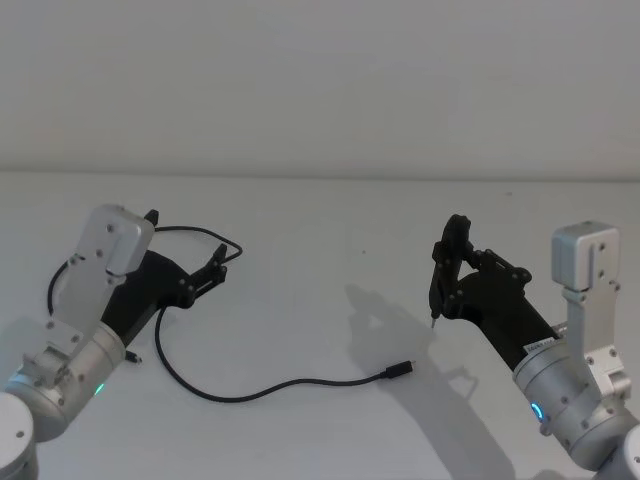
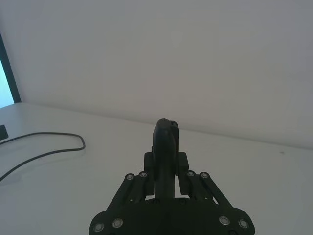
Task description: Pick up the data cable with the one hand.
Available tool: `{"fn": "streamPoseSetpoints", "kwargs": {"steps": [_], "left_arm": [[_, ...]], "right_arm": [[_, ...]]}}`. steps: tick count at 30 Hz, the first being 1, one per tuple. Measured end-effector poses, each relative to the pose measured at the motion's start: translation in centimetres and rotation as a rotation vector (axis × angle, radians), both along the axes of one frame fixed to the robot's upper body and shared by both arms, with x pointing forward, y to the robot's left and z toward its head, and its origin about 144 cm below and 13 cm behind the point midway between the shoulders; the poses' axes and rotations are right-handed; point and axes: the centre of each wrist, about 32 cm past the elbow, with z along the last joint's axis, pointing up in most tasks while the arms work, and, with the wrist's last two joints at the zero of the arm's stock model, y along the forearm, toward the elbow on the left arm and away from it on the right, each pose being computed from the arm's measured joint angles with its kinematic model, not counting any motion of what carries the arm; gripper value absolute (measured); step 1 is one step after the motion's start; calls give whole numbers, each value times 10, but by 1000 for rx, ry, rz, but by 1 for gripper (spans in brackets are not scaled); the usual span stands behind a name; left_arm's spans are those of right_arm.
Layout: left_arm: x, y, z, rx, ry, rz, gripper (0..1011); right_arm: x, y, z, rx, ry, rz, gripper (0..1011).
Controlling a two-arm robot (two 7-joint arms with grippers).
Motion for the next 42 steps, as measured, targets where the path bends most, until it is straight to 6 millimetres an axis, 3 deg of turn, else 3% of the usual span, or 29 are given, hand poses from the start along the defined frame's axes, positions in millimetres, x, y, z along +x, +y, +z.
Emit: {"fn": "streamPoseSetpoints", "kwargs": {"steps": [15,29,42], "left_arm": [[0,31,15,77,46,-171,1001],[15,68,37,183,119,-401,1001],[34,79,43,252,207,-551,1001]], "right_arm": [[0,0,0,0,0,0,275],[0,0,0,0,0,0,274],[0,0,0,0,0,0,274]]}}
